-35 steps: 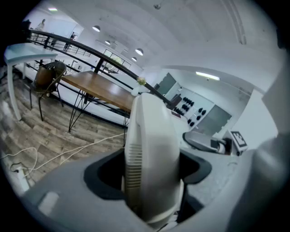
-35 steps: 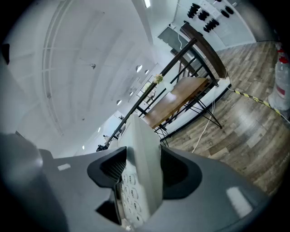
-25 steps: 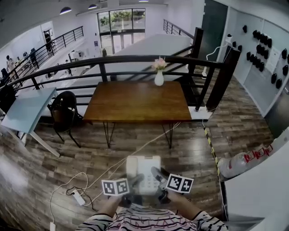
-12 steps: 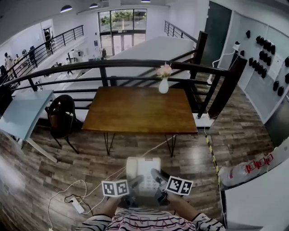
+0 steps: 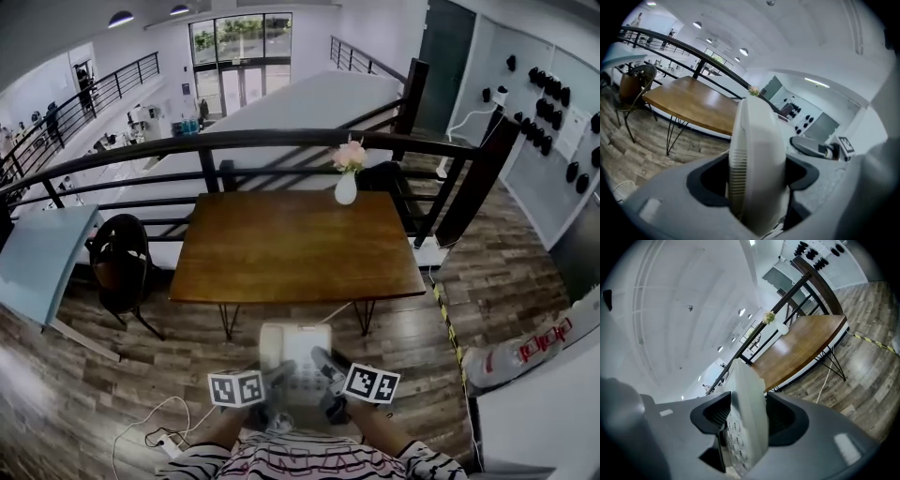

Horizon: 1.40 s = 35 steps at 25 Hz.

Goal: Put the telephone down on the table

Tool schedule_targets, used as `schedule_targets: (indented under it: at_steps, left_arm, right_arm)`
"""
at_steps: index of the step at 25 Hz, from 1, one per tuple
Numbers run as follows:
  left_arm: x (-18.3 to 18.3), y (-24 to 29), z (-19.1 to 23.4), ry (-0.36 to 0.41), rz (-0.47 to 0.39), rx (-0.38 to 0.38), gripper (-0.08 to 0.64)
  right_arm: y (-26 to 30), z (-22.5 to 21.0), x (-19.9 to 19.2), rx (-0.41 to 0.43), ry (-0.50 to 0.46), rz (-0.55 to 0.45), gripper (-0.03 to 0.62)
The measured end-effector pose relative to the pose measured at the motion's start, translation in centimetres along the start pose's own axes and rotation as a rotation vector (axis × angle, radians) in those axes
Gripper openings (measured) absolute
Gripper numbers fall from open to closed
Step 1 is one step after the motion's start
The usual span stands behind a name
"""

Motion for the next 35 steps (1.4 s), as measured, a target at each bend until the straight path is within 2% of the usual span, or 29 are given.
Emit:
schedule_targets:
  at_steps: [8, 18, 24, 35]
  left_arm:
    - [6.1, 3.1, 5.0, 0.016, 0.04, -0.023, 0.334]
    - [9.8, 7.7, 8.7, -0.011, 0.048, -0.004, 0.334]
    - [13.4, 11.8, 9.4, -0.049, 0.018, 0.018, 0.334]
    - [19.3, 21.1, 9.1, -0.06, -0.041, 0.066, 0.334]
  right_arm:
    - [7.5, 0.7, 1.6, -0.021, 0.027, -0.032, 0.235]
    - [14.2, -1.0, 4.1, -0.03, 0.033, 0.001, 0.235]
    - [18.7, -1.8, 8.5, -0.01, 0.008, 0.043, 0.235]
    - [25.6, -5.6, 17.5, 0.043, -0.011, 0.086, 0.235]
Point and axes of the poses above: the fingertips, and each gripper's own axes: y forward along the fingers, z to its left, x out of its top, the point moved 5 cm from there along -y, backward along the fingers, and after that the axes turned 9 degrees about -z, right-handed, at the moved point
